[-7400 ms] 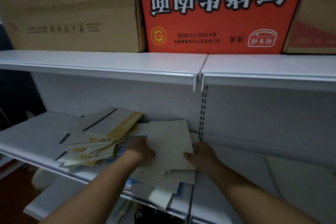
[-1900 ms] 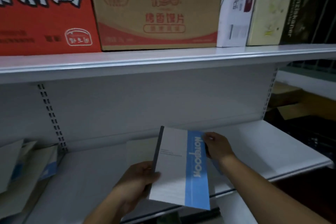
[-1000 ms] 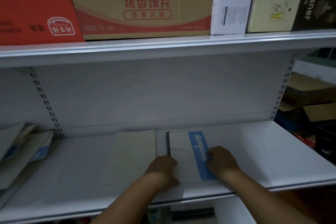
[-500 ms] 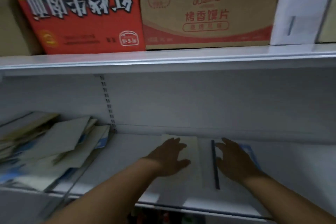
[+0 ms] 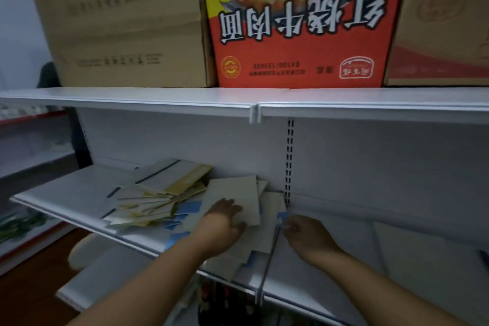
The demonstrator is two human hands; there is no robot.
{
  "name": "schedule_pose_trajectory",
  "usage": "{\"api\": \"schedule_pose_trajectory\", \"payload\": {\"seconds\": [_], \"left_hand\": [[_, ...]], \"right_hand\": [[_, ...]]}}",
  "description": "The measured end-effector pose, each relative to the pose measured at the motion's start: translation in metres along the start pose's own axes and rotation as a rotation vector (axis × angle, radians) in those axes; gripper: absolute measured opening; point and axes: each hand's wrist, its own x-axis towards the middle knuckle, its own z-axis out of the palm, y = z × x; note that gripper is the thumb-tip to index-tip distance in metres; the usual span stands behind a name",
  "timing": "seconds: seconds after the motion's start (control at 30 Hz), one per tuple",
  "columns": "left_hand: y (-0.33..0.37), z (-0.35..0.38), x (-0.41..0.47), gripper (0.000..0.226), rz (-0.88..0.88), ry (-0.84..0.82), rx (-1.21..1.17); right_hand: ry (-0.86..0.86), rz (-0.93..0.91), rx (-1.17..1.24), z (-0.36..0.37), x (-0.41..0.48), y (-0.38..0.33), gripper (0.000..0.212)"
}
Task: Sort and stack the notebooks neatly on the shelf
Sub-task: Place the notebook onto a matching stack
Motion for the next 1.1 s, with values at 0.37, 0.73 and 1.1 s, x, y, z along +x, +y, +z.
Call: {"api": "schedule_pose_trajectory", "payload": {"seconds": [0.37,0.73,1.1], "left_hand": [[-0.095,0.000,0.020,0.045,-0.109,0.081,-0.180],[-0.006,0.009,0.000,0.034,-0.269,-0.158,-1.316],[0.138,0.082,0.011,0.041,-0.078,-0.352,-1.235]], "right_hand": [[0.036,0.362,0.557,0.056,0.049,-0.068,0.010],[0.253,0.442,0.824,0.019,-0.040,-0.007,0.025],[0.448,0.545,0.646,-0.069,-0.118,0.099,0.031]]}}
